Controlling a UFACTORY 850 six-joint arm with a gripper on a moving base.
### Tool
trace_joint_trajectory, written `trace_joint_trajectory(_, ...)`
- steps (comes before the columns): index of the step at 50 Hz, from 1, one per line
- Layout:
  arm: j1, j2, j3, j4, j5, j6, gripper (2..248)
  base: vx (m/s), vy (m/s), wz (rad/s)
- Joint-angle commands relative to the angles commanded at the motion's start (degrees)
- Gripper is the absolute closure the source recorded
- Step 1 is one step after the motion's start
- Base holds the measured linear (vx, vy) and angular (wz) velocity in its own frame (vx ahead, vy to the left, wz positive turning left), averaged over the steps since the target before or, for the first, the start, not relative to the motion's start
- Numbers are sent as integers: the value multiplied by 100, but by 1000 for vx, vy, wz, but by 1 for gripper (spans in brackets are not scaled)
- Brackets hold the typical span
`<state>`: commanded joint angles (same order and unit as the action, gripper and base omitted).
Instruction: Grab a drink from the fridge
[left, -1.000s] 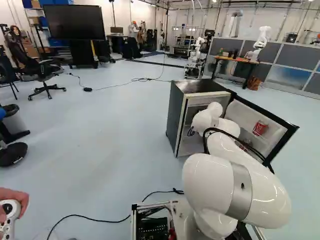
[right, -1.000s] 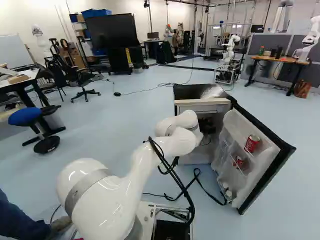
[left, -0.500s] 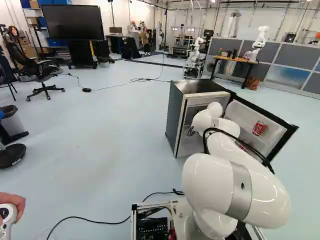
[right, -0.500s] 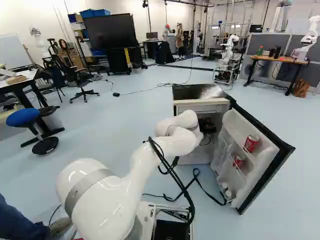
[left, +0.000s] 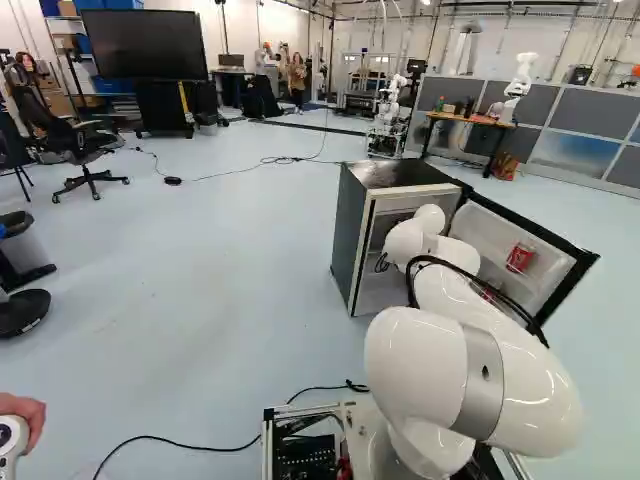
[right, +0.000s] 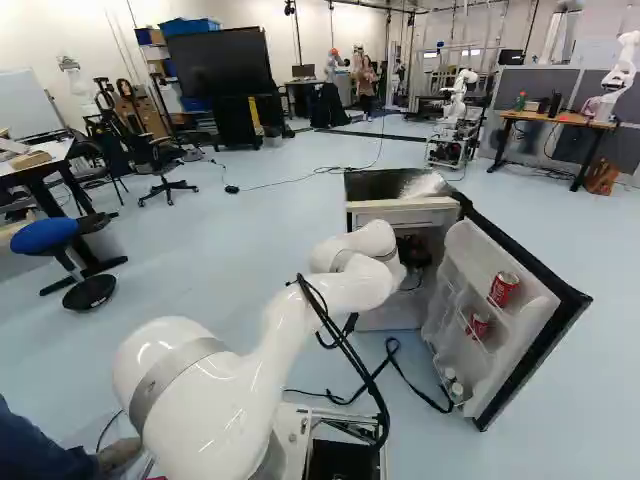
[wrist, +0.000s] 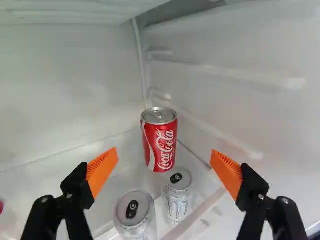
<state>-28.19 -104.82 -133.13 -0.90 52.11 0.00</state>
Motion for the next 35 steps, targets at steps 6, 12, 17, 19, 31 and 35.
trace_joint_trajectory(6, 0, 0, 0, 0, 0, 0, 3, 0, 0, 0)
trace_joint_trajectory(12, 0, 0, 0, 0, 0, 0, 3, 11, 0, -6)
trace_joint_trajectory(17, 0, 0, 0, 0, 0, 0, 3, 40, -4, -49)
trace_joint_trajectory(19, 0, 0, 0, 0, 0, 0, 3, 43, 14, -57)
trace_joint_trajectory(31, 0, 0, 0, 0, 0, 0, 3, 47, 22, -15)
trace_joint_trajectory(35, 0, 0, 0, 0, 0, 0, 3, 59, 30, -19)
